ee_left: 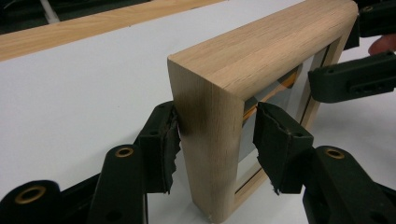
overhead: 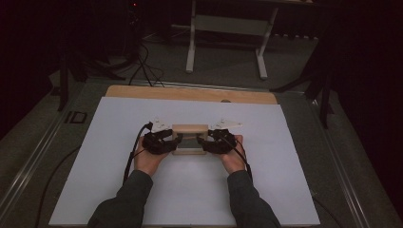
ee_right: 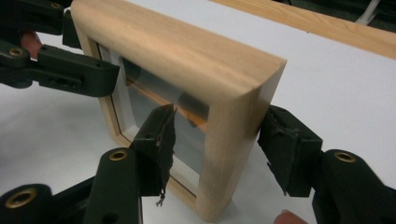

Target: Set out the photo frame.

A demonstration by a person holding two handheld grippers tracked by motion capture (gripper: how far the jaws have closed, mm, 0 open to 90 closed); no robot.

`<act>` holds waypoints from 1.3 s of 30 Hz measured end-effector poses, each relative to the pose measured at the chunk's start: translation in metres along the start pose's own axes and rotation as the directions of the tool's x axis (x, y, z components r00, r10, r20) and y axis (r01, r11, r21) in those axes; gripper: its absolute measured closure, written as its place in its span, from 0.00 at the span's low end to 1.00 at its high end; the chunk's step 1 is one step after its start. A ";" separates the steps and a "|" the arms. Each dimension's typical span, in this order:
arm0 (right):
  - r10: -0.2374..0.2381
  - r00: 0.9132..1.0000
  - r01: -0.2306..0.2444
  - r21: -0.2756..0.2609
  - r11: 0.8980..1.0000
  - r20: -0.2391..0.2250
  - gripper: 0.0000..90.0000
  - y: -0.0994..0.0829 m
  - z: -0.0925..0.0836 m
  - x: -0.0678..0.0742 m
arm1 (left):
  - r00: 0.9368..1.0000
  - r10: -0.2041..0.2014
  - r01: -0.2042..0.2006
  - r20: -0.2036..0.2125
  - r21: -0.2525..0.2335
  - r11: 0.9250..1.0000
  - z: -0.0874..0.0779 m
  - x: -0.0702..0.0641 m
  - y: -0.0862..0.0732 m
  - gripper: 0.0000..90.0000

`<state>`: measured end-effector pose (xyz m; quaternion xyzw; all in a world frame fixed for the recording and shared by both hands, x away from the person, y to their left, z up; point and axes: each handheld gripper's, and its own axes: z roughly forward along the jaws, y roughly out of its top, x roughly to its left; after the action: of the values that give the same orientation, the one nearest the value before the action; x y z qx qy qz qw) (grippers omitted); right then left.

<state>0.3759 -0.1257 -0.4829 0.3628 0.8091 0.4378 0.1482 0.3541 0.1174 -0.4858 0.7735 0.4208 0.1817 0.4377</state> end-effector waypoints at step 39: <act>0.017 1.000 -0.017 0.036 0.999 -0.007 0.45 -0.012 0.000 -0.004 | 0.998 -0.066 0.066 -0.001 0.001 0.998 -0.007 0.013 -0.002 0.47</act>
<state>0.3734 -0.1324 -0.4929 0.3707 0.8142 0.4258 0.1352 0.3555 0.1321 -0.4849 0.7592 0.4465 0.1673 0.4431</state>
